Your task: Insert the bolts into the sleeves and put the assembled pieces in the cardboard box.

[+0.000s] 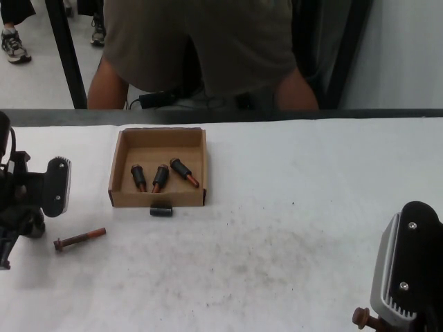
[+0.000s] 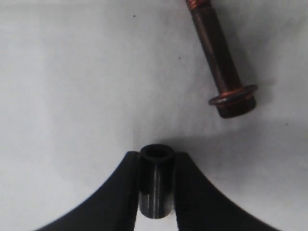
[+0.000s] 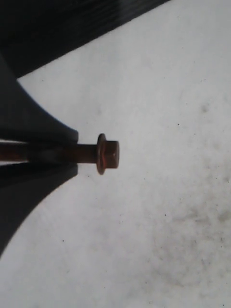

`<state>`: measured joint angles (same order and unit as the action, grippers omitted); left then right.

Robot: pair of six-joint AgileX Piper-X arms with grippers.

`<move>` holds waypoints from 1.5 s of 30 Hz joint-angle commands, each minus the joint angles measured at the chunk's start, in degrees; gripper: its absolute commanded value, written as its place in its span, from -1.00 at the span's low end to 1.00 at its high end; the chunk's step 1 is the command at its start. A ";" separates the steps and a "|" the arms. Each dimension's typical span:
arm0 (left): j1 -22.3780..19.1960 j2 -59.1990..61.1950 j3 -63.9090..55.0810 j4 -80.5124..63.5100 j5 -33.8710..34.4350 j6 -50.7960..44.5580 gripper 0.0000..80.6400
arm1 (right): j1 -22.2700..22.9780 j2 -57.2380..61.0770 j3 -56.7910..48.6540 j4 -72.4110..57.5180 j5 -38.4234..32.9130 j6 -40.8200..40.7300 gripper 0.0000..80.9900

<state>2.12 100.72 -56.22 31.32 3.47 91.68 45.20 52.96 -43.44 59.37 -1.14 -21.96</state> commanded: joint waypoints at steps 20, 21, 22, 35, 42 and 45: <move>-9.69 -5.46 -0.21 6.44 -9.40 -11.24 -0.98 | -0.21 -0.53 -0.04 -0.48 3.45 -0.24 -0.99; -10.39 -6.58 -0.21 7.72 -9.25 -12.48 -0.98 | -0.21 -0.66 -0.04 -0.48 3.45 -0.24 -0.99; -11.05 -8.00 -0.21 9.48 -8.93 -14.14 -0.98 | -0.21 -0.86 -0.04 -0.48 3.45 -0.24 -0.99; -12.28 -35.42 -0.21 32.07 10.05 -41.52 -0.98 | -0.21 -1.72 -0.14 -8.04 -4.18 9.93 -0.99; -12.18 -48.36 0.09 32.94 34.82 -57.64 -0.98 | -0.21 -1.44 0.00 -27.82 -10.20 32.63 -0.99; -12.01 -51.45 0.82 32.79 41.75 -60.17 -0.98 | -0.21 -0.96 0.00 -37.76 -11.09 41.38 -0.99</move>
<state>-9.96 50.01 -55.66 64.29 41.51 33.53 45.20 51.97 -43.44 32.36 -10.09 7.29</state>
